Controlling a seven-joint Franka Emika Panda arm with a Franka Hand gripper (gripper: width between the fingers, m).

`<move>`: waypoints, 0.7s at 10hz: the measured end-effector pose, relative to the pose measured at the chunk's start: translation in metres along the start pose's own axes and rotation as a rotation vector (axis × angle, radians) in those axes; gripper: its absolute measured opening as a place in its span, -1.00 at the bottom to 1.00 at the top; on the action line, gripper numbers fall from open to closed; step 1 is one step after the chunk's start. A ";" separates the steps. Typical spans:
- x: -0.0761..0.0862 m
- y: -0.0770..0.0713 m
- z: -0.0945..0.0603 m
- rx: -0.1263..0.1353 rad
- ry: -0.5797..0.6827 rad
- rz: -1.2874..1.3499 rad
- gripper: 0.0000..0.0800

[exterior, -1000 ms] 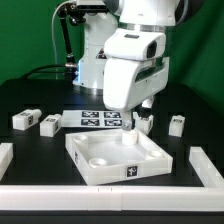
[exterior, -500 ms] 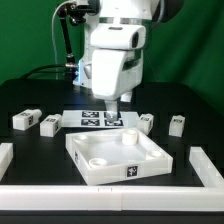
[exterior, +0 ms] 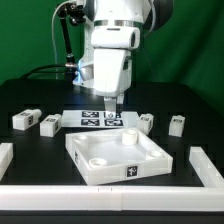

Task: Assemble square table

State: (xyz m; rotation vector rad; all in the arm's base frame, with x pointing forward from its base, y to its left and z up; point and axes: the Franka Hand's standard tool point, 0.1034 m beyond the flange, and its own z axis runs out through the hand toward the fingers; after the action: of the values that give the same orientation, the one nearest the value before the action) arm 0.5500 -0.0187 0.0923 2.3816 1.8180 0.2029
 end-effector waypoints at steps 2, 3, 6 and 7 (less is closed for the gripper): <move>0.000 0.000 0.000 0.001 0.000 -0.001 0.63; 0.005 -0.006 0.001 0.035 -0.035 -0.078 0.63; 0.018 -0.014 0.006 0.071 -0.098 -0.231 0.63; 0.018 -0.014 0.006 0.071 -0.098 -0.228 0.63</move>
Offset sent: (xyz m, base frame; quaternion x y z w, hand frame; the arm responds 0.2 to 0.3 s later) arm 0.0008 -0.0030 -0.0032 0.0579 -0.2311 -0.2596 0.9359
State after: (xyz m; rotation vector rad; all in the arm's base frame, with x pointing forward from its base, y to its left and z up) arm 0.5427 0.0022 0.0836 2.1610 2.0609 -0.0028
